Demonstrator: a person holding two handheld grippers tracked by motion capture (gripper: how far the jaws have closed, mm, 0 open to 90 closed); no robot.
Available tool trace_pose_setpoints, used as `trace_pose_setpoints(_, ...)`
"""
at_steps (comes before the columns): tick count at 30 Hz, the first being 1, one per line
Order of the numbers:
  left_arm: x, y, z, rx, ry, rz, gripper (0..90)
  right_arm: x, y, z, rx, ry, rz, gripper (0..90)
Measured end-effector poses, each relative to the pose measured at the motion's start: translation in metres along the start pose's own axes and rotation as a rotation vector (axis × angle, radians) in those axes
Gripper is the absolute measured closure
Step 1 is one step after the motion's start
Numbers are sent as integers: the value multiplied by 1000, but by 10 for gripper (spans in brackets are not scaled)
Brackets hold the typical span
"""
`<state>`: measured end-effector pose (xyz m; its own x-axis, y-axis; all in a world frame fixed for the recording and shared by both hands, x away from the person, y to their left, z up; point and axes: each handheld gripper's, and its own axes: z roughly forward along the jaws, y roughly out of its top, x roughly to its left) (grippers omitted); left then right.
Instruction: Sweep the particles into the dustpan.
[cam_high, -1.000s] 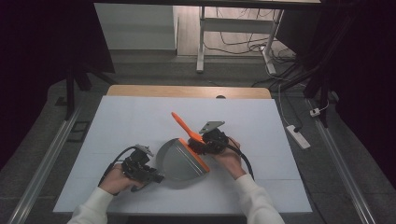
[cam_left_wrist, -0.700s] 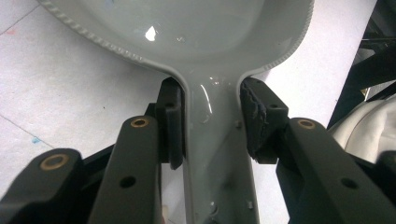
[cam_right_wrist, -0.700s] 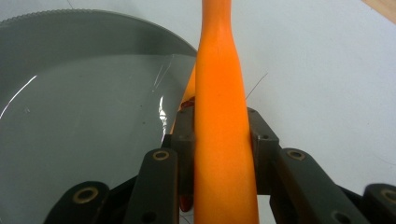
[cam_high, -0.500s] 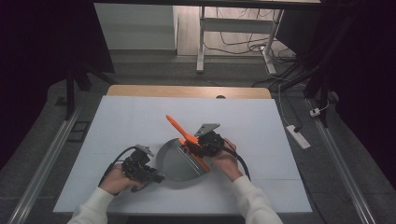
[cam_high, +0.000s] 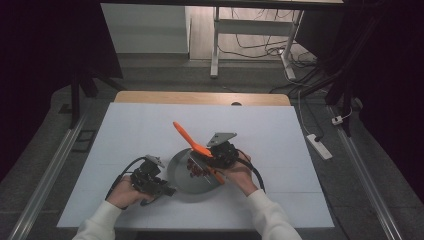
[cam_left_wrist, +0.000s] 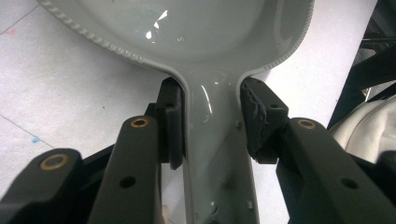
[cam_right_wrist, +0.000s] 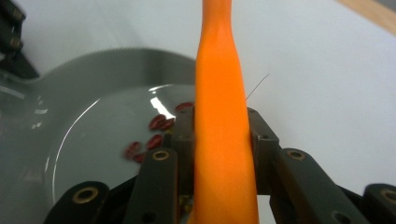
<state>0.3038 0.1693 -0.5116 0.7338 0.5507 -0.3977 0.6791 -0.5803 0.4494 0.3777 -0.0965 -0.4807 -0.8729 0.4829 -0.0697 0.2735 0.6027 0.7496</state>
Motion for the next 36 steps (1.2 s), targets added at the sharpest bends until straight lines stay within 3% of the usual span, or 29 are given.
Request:
trace_pose_setpoints(11, 0, 0, 0, 1, 1, 1, 622, -25, -7, -22, -46, -94, 70, 705)
trace_pose_setpoints(20, 0, 0, 0, 2, 0, 0, 622, -44, -21, -28, -6, -161, 149, 706)
trace_pose_setpoints(28, -1, 0, 1, 2, 2, 0, 622, -31, -26, -12, 60, -129, 118, 706)
trace_pose_setpoints(36, -1, 0, 1, 6, 3, 2, 622, -16, -23, -6, 60, -116, 82, 706)
